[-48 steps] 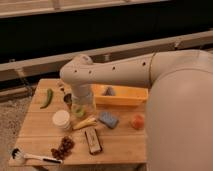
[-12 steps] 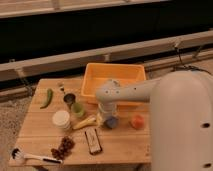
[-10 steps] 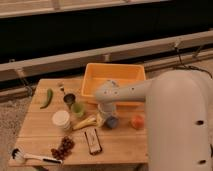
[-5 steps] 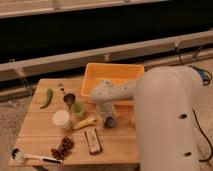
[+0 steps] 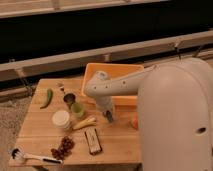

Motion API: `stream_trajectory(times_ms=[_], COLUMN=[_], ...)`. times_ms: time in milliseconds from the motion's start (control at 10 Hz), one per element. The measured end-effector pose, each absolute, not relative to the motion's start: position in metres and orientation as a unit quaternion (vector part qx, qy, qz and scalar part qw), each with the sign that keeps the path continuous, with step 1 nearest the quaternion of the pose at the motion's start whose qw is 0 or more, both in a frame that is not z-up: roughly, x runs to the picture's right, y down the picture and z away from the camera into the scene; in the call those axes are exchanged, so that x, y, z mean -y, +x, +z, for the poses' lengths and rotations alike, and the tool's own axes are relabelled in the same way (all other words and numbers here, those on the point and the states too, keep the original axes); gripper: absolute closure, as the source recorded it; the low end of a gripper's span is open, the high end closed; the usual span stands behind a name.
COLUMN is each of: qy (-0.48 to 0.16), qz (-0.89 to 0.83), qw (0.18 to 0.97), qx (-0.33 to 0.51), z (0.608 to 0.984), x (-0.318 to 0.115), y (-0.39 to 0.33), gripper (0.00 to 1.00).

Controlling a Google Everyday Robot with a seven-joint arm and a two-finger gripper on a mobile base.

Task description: Place sponge in paper cup

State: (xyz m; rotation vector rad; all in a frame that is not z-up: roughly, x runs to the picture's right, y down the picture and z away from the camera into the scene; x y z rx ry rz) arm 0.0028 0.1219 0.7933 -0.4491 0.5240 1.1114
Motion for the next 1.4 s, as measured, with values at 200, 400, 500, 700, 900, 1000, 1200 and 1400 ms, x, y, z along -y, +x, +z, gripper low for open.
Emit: stream_trajectory(times_ms=[200,400,500,700,900,1000,1200,1400], qy=[-0.209,-0.226,-0.238,-0.260,-0.275,-0.280,-0.287,-0.296], qz=[0.524,0.526,0.524,0.523,0.520,0.517,0.511,0.503], qw=[0.793,0.793,0.795,0.794,0.796,0.798,0.802,0.807], qx=[-0.229,-0.208,-0.193,-0.166,-0.139,-0.129,-0.112,-0.094], z=[0.768,0.754,0.752,0.750,0.745,0.742,0.732,0.723], x=[-0.102,-0.095,-0.094,-0.093,-0.087,-0.085,-0.080,-0.079], y=[-0.014,-0.045,-0.067,-0.102,-0.126,-0.133,-0.145,-0.158], gripper=[1.00,1.00,1.00,1.00,1.00,1.00,1.00,1.00])
